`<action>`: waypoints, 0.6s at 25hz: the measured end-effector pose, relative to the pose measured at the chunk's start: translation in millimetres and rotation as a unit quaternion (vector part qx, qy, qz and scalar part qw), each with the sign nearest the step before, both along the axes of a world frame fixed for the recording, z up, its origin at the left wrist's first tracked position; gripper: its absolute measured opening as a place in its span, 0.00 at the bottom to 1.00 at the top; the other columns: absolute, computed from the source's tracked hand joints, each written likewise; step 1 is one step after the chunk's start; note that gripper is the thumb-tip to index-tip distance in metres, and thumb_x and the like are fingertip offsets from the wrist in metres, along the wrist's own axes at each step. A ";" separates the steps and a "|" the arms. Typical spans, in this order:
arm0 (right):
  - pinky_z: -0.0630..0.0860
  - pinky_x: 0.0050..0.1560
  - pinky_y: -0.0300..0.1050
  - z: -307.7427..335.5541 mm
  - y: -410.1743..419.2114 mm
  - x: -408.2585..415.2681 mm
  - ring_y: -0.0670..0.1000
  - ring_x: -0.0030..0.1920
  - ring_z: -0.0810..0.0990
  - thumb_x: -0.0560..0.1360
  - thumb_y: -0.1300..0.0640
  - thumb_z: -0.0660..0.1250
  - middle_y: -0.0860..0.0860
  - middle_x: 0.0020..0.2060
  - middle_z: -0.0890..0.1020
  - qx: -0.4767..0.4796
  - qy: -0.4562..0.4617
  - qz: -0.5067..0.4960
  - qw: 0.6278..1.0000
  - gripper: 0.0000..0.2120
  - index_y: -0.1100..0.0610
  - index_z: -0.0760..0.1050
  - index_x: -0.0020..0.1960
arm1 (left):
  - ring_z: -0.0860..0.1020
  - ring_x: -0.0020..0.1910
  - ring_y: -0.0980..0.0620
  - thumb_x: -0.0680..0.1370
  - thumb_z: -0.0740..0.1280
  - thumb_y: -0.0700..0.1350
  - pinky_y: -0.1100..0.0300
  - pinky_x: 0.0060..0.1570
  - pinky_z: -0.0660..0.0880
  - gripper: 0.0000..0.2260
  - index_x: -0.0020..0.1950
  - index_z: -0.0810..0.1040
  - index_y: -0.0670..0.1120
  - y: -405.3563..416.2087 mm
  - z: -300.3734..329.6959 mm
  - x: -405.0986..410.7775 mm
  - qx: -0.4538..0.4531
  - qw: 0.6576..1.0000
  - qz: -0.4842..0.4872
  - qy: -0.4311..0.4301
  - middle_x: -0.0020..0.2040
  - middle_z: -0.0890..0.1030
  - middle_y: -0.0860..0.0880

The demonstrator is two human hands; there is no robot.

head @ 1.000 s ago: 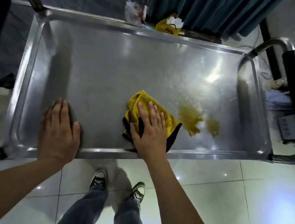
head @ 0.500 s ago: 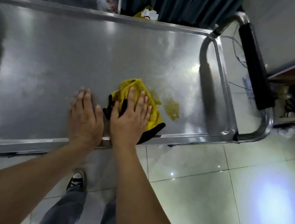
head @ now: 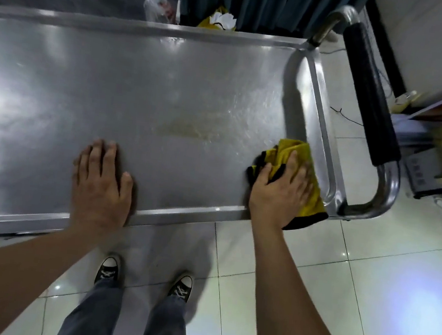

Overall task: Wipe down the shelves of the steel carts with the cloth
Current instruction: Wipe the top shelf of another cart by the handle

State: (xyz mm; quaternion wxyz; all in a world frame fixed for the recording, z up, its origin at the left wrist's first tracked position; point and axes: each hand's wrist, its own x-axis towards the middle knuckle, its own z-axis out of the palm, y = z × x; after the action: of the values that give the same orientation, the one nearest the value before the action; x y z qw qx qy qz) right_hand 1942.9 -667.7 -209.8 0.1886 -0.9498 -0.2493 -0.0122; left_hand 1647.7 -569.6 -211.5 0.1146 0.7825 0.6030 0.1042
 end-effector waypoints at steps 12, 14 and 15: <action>0.54 0.80 0.57 -3.2 36.7 -17.3 0.60 0.78 0.62 0.81 0.47 0.61 0.60 0.78 0.65 0.020 -0.024 0.194 0.981 0.28 0.54 0.64 0.79 | 0.49 0.82 0.40 0.82 0.49 0.57 0.42 0.80 0.46 0.32 0.82 0.52 0.41 -3.4 1.3 3.4 -0.027 0.999 -0.001 0.043 0.82 0.52 0.39; 0.55 0.79 0.56 -5.3 66.9 -75.2 0.58 0.79 0.63 0.81 0.46 0.61 0.57 0.78 0.66 0.041 -0.017 0.293 0.955 0.28 0.51 0.66 0.79 | 0.49 0.82 0.40 0.82 0.49 0.56 0.43 0.80 0.46 0.32 0.82 0.53 0.41 -4.0 2.7 5.4 -0.020 0.999 0.000 0.041 0.82 0.52 0.39; 0.55 0.79 0.55 -6.9 83.2 -100.2 0.57 0.79 0.62 0.81 0.45 0.61 0.56 0.78 0.66 0.047 -0.008 0.337 0.940 0.27 0.50 0.66 0.79 | 0.50 0.82 0.40 0.82 0.49 0.55 0.43 0.80 0.47 0.31 0.82 0.54 0.40 -4.0 2.5 6.5 -0.011 0.999 0.003 0.037 0.82 0.53 0.38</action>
State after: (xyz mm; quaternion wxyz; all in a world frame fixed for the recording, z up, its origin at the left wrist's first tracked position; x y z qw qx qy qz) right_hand 1842.6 -584.5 -216.7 0.2240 -0.8002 -0.5553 0.0327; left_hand 1654.2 -573.6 -209.0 0.1011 0.7825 0.6105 0.0690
